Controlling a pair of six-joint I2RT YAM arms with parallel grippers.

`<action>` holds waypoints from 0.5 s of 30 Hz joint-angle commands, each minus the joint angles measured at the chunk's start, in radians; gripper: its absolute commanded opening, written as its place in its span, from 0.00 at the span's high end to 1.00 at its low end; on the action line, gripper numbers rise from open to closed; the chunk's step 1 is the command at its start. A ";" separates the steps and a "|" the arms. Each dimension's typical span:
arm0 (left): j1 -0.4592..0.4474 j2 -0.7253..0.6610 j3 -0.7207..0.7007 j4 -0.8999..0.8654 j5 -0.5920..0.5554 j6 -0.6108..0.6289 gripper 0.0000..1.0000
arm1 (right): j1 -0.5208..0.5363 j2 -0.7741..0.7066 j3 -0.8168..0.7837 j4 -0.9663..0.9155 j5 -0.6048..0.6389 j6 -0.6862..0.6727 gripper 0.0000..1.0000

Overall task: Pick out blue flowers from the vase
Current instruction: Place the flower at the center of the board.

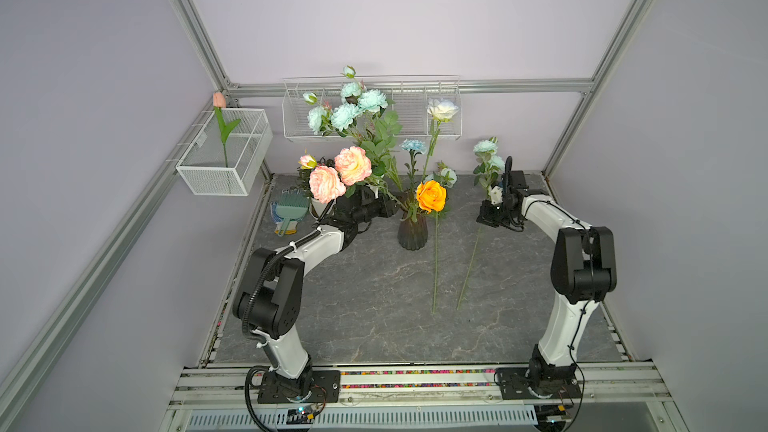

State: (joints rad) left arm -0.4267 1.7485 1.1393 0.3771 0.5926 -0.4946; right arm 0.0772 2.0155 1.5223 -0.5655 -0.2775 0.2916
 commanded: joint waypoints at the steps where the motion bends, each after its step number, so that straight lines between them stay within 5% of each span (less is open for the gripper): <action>1: -0.005 0.018 -0.027 -0.030 0.000 -0.001 0.66 | 0.013 0.057 0.043 0.072 0.005 -0.011 0.93; 11: -0.006 0.016 -0.012 -0.066 -0.008 0.019 0.66 | 0.043 0.157 0.143 0.057 0.027 -0.030 0.90; 15: -0.005 0.018 -0.013 -0.064 -0.007 0.018 0.66 | 0.044 0.178 0.150 0.053 0.033 -0.029 0.82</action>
State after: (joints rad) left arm -0.4267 1.7485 1.1389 0.3756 0.5922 -0.4931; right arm 0.1204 2.1624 1.6604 -0.5190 -0.2600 0.2794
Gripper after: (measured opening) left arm 0.342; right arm 0.164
